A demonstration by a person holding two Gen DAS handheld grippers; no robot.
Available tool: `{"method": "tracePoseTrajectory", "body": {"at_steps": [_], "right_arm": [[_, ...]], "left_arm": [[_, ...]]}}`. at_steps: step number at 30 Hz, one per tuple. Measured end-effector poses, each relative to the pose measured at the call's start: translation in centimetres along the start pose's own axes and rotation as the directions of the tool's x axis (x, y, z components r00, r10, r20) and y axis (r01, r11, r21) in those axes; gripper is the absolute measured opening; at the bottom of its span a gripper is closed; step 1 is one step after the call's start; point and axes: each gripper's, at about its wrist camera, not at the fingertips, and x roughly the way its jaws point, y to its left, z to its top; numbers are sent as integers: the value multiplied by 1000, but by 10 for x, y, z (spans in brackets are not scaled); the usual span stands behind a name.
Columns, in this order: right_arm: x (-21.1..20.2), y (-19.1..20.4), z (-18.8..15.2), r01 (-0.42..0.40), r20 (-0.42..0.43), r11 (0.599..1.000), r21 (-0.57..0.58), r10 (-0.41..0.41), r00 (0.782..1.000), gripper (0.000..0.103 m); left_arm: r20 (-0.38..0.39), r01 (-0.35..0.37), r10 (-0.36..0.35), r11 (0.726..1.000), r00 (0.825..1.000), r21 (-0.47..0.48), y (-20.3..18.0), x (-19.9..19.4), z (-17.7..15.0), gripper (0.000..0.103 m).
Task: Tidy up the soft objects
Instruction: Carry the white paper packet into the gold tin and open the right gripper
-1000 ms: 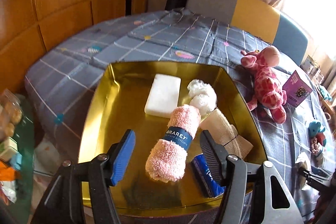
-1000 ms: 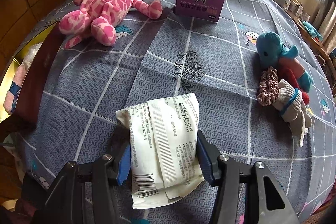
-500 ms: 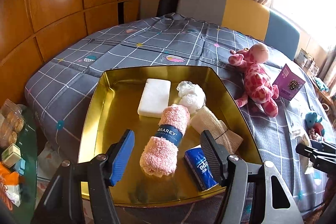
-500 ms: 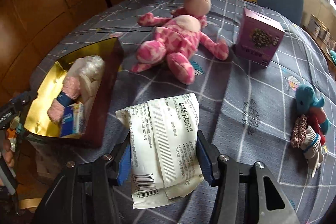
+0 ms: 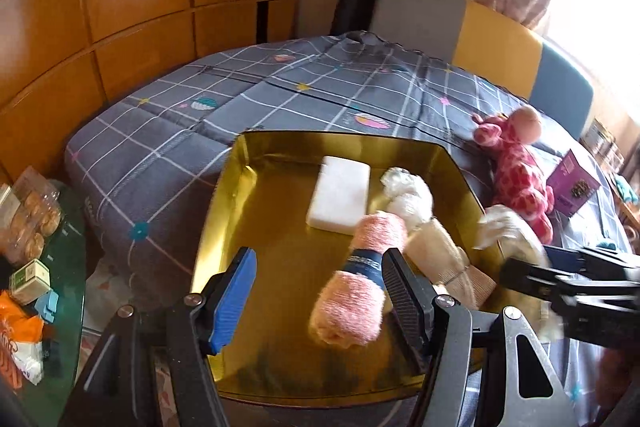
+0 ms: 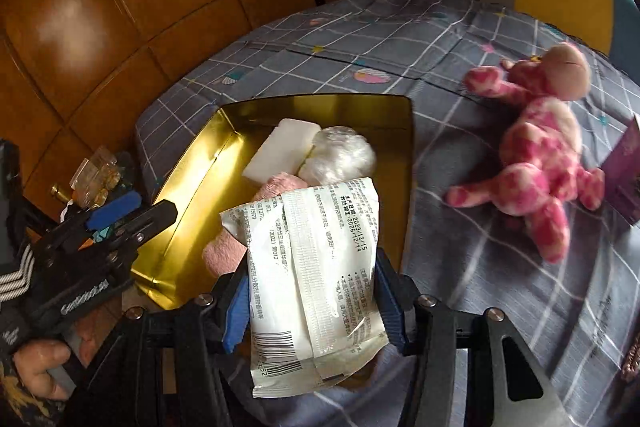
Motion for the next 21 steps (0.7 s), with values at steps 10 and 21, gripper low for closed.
{"method": "tracePoseTrajectory", "body": {"at_steps": [10, 21], "right_arm": [[62, 7, 8, 3, -66, 1000, 2, -3, 998, 63], [25, -2, -3, 16, 24, 999, 49, -18, 1000, 69]], "left_arm": [[-9, 4, -4, 1000, 1000, -24, 10, 6, -1, 67], [17, 0, 0, 1000, 1000, 3, 0, -1, -2, 68]]}}
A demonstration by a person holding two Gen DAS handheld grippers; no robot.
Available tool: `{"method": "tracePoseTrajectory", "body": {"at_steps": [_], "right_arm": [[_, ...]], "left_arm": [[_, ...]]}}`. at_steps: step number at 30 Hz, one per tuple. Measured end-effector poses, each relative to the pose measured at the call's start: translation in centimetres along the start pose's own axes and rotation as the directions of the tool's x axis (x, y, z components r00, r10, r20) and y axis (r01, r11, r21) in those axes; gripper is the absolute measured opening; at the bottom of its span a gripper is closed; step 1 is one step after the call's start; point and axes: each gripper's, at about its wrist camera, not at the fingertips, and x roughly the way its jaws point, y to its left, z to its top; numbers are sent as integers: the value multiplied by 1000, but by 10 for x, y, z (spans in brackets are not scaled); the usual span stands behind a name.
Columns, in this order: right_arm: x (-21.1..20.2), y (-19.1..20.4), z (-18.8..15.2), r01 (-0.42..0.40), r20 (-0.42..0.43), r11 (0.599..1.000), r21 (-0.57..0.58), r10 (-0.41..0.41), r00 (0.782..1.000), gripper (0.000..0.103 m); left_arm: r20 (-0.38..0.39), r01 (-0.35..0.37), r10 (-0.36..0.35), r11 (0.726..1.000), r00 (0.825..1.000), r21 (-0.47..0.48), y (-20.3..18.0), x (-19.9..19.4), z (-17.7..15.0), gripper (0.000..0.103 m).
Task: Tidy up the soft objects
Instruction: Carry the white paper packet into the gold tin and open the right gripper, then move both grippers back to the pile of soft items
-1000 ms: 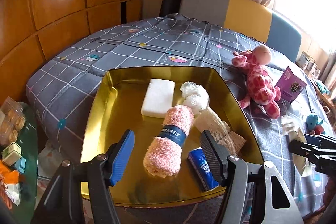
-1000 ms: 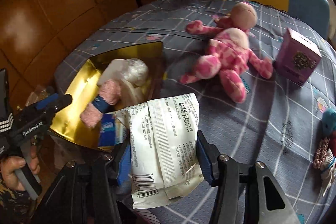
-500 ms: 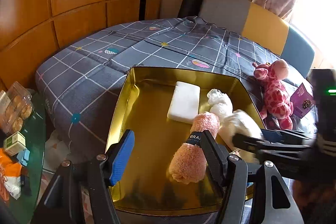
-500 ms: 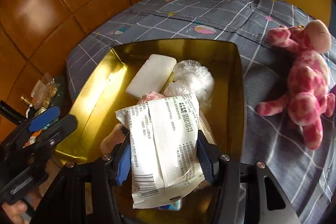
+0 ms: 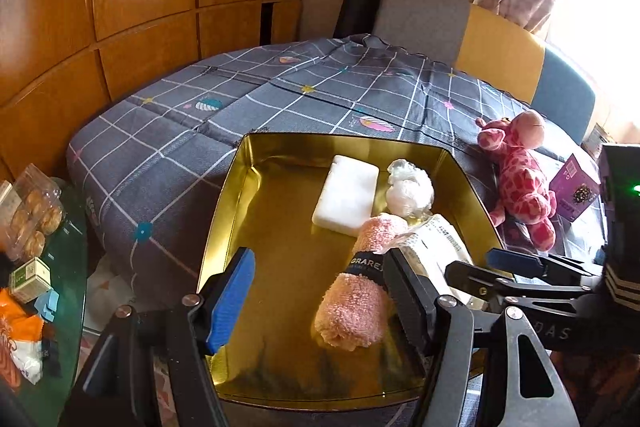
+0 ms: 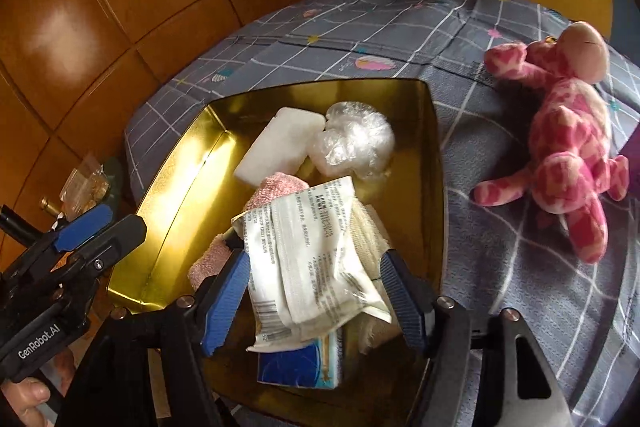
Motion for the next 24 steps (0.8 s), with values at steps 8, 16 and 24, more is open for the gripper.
{"method": "tracePoseTrajectory", "body": {"at_steps": [8, 16, 24], "right_arm": [[-28, -7, -13, 78, 68, 997, 8, -79, 995, 69], [-51, -14, -25, 149, 121, 989, 13, -149, 981, 69], [-65, -23, -33, 259, 145, 965, 38, -262, 954, 69]], "left_arm": [[24, 22, -24, 999, 999, 49, -18, -12, -2, 69], [26, 50, -53, 994, 998, 98, -37, -18, -7, 70], [20, 66, -69, 990, 997, 123, -48, -19, -12, 70]]}}
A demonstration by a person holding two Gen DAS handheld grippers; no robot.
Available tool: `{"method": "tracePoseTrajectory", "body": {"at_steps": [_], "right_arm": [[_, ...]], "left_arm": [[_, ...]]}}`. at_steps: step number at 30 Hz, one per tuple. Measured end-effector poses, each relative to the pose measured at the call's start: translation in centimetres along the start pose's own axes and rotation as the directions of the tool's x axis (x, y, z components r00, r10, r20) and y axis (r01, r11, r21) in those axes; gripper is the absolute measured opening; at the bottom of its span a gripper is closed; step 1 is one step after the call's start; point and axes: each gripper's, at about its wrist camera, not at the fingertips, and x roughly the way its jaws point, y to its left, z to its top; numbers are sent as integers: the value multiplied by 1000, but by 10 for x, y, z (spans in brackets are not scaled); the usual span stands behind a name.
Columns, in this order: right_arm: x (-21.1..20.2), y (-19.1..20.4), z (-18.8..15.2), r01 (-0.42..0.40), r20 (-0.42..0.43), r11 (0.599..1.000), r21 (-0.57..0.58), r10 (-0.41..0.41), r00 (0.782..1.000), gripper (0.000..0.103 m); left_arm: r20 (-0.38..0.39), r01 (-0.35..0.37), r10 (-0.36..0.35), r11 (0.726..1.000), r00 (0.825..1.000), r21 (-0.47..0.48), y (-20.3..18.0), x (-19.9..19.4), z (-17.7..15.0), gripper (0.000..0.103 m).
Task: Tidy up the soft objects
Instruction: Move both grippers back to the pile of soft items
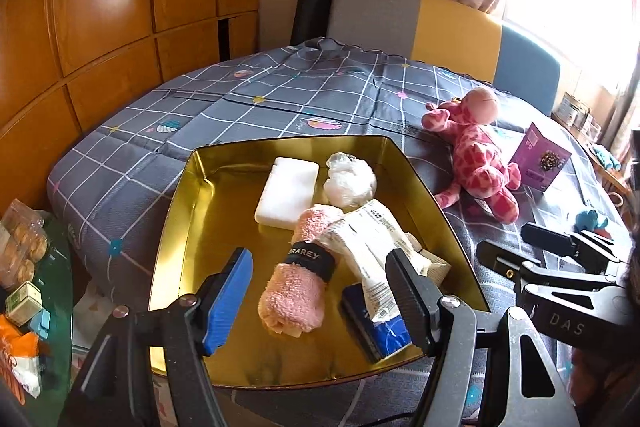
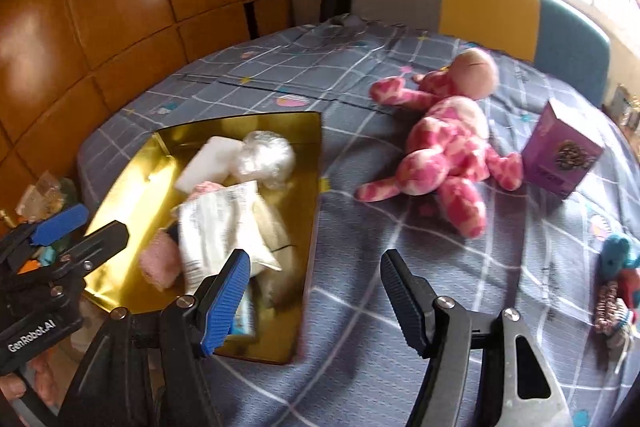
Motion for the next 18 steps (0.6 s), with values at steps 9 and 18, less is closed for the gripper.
{"method": "tracePoseTrajectory", "body": {"at_steps": [9, 18], "right_arm": [[-16, -14, -7, 120, 40, 993, -20, -120, 992, 69], [-25, -41, -18, 178, 42, 984, -2, -178, 983, 69]], "left_arm": [[-8, -9, 9, 1000, 1000, 5, -3, 3, 2, 70], [-3, 11, -11, 997, 1000, 77, -31, 2, 9, 70]]}}
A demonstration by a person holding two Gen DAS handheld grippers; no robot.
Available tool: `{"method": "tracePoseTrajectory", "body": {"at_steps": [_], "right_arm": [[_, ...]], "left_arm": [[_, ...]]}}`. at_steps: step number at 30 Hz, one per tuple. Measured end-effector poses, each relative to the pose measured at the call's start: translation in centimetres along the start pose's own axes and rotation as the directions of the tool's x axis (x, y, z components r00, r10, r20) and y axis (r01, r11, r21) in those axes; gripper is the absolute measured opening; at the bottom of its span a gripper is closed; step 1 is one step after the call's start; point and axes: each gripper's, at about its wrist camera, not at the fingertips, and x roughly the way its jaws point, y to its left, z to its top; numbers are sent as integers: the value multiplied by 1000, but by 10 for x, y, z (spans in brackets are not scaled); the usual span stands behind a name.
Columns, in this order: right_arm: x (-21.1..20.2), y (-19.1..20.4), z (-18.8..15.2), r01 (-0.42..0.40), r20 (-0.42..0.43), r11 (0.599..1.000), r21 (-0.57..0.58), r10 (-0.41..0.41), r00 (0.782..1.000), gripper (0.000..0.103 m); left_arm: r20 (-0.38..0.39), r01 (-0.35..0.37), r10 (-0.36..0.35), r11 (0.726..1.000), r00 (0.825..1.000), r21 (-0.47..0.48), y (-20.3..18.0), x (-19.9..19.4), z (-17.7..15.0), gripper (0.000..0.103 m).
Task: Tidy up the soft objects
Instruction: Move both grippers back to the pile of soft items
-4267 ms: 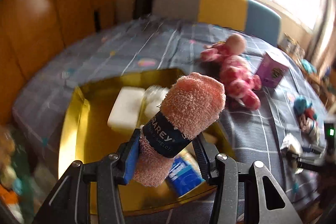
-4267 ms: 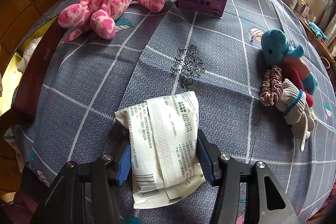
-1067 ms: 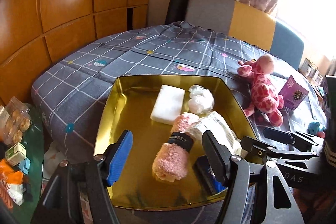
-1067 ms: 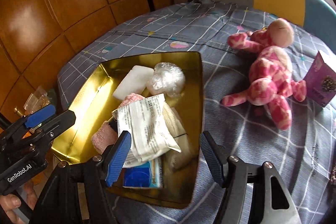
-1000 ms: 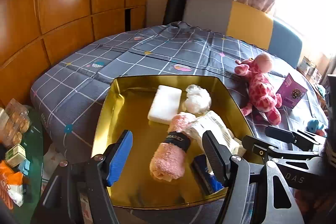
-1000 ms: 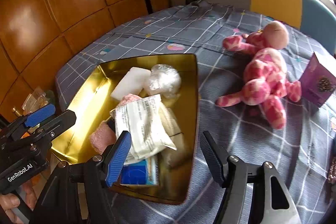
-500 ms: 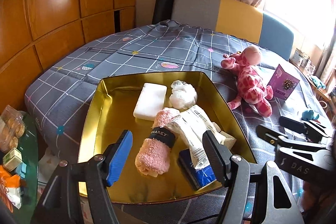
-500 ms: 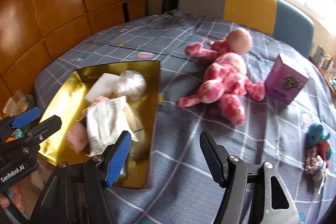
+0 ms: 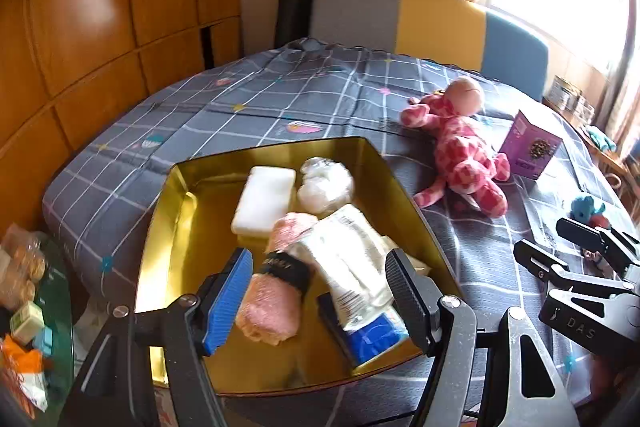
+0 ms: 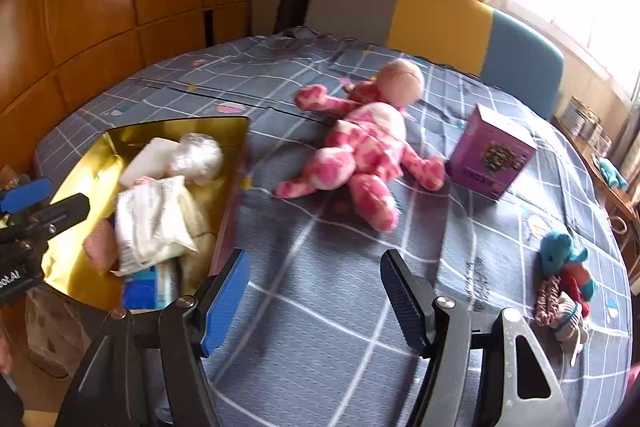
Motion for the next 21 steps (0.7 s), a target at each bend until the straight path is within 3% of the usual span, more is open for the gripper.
{"method": "tracePoseTrajectory", "body": {"at_steps": [13, 17, 21], "right_arm": [[2, -80, -26, 124, -57, 989, 81, -119, 991, 69], [-1, -129, -40, 161, -101, 975, 153, -147, 984, 69], [-16, -194, -59, 232, -145, 933, 275, -198, 969, 69]], "left_arm": [[-7, 97, -97, 981, 995, 165, -72, 4, 15, 70], [-24, 145, -143, 962, 989, 231, -103, 7, 19, 70], [-50, 201, -195, 933, 980, 299, -139, 13, 21, 72]]}}
